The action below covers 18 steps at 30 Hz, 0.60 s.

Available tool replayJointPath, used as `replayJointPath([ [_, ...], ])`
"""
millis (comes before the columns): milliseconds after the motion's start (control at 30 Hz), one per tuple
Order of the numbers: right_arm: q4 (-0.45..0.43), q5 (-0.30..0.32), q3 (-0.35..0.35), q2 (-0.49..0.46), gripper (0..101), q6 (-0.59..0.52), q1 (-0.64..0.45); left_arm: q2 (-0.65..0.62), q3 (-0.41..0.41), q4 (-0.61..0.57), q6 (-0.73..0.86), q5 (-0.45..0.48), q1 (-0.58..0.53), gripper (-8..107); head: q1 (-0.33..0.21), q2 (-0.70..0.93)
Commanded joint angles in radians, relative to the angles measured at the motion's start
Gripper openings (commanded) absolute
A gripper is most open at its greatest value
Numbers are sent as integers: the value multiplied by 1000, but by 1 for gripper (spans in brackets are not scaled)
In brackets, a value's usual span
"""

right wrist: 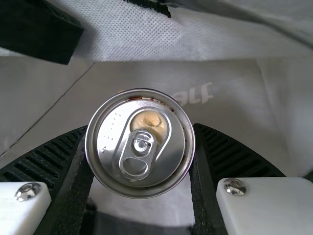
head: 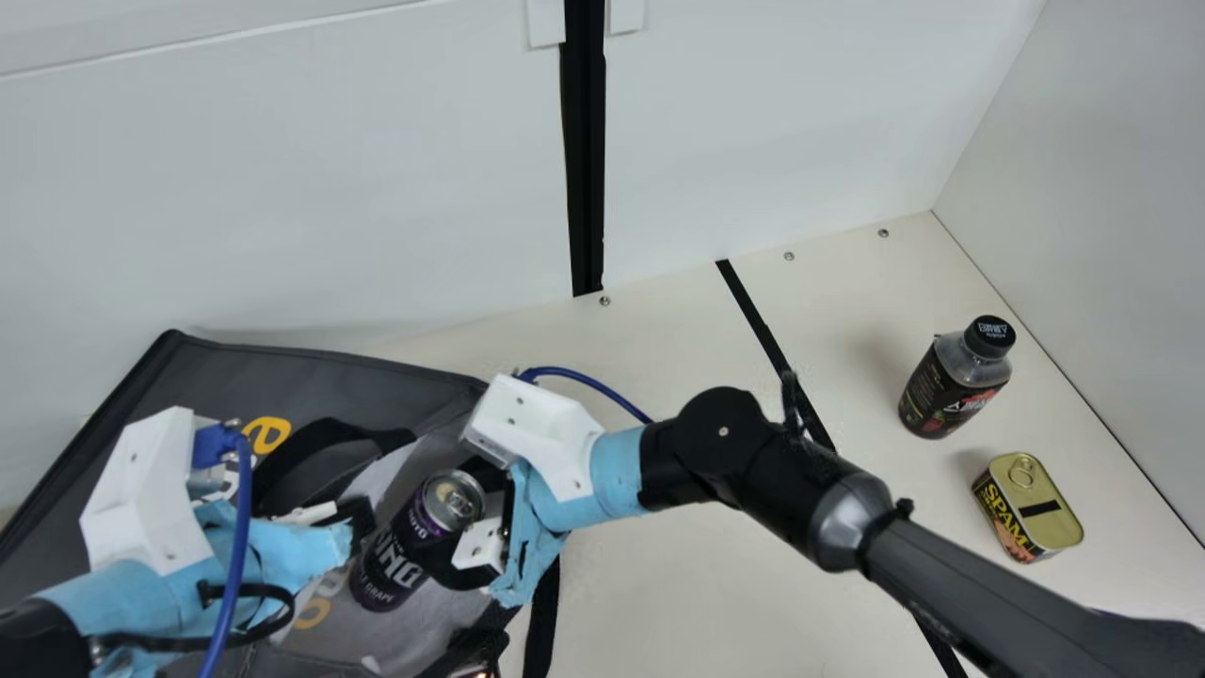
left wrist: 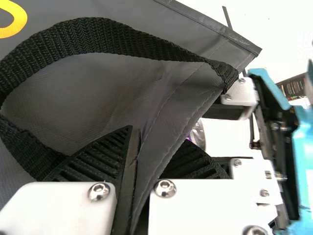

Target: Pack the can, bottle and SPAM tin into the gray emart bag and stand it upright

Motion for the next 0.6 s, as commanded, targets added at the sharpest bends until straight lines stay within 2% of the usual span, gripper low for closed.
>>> replayJointPath([
  [0,-2,-7,-14,20,0,-3,10,0,0,0,0,0,0,-8,-23,-2],
  [167,-8,-28,-52,65,0,-7,39,0,0,0,0,0,0,-8,-23,-2],
  [567,-31,-57,-88,93,40,4,77,0,0,0,0,0,0,-8,-23,-2],
])
